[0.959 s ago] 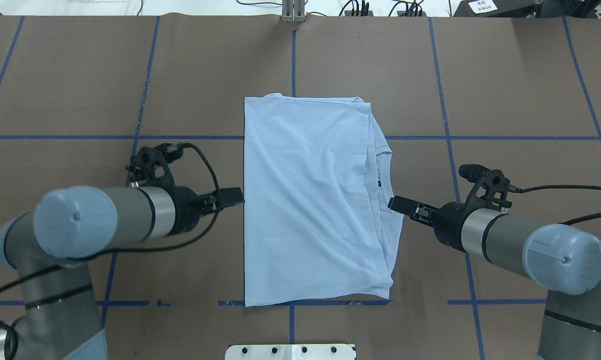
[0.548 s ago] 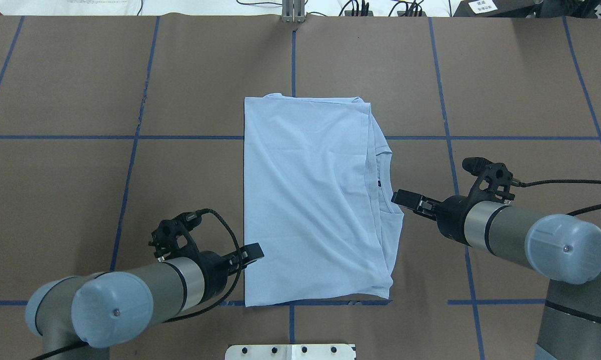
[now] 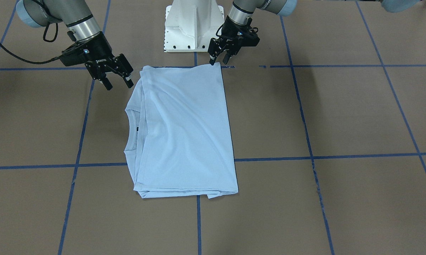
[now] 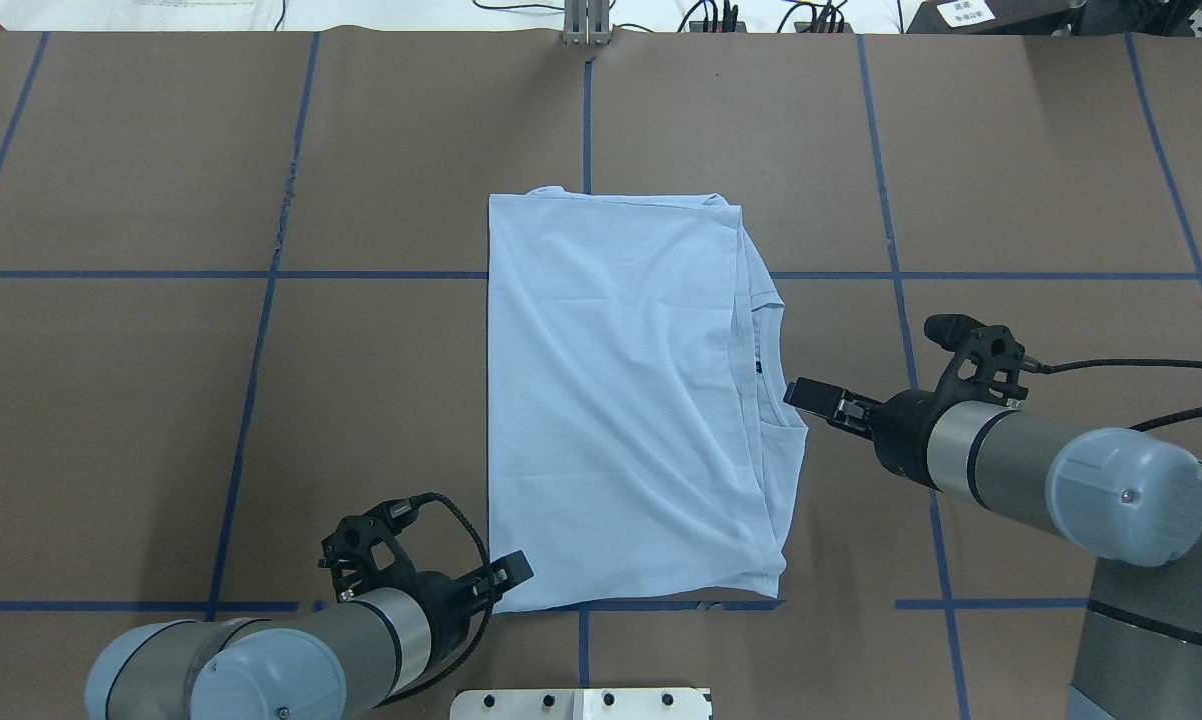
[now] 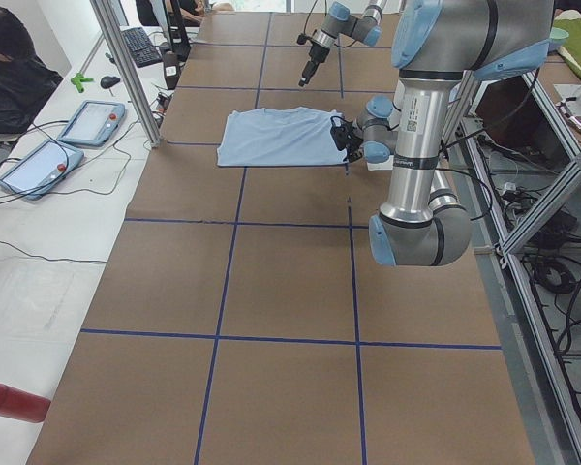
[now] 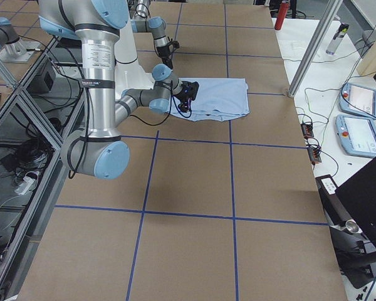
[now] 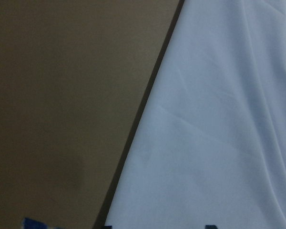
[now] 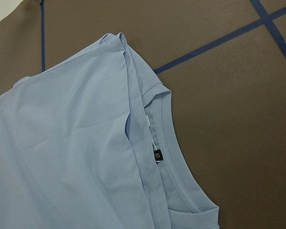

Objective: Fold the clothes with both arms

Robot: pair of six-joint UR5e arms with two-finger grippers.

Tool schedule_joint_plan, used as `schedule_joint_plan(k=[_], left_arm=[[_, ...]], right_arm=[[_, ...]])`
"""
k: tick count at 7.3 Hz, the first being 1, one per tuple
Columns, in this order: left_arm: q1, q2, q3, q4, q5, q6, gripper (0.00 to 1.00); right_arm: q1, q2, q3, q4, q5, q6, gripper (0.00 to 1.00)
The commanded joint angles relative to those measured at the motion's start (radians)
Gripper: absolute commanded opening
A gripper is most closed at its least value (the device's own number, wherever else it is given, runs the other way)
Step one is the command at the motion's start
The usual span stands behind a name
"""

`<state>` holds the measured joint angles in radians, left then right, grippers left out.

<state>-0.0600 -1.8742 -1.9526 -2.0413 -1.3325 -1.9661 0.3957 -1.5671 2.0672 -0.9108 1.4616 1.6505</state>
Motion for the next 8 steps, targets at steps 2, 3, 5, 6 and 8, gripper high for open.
schedule_joint_plan(k=[2, 3, 5, 6, 8], left_arm=[[0.011, -0.006, 0.026, 0.003, 0.004, 0.000, 0.72], [0.015, -0.013, 0.040, 0.001, 0.004, 0.001, 0.72], [0.015, -0.014, 0.050, 0.000, 0.004, 0.006, 0.72], [0.015, -0.014, 0.053, 0.000, 0.006, 0.007, 0.72], [0.015, -0.016, 0.054, -0.002, 0.006, 0.007, 0.66]], right_arm=[[0.000, -0.001, -0.001, 0.001, -0.001, 0.000, 1.00], [0.000, -0.001, -0.001, 0.000, -0.001, 0.000, 1.00], [0.000, -0.001, -0.001, 0.000, -0.001, 0.000, 1.00], [0.000, -0.002, -0.001, 0.000, -0.001, 0.000, 1.00], [0.000, -0.002, -0.001, 0.000, -0.001, 0.000, 1.00]])
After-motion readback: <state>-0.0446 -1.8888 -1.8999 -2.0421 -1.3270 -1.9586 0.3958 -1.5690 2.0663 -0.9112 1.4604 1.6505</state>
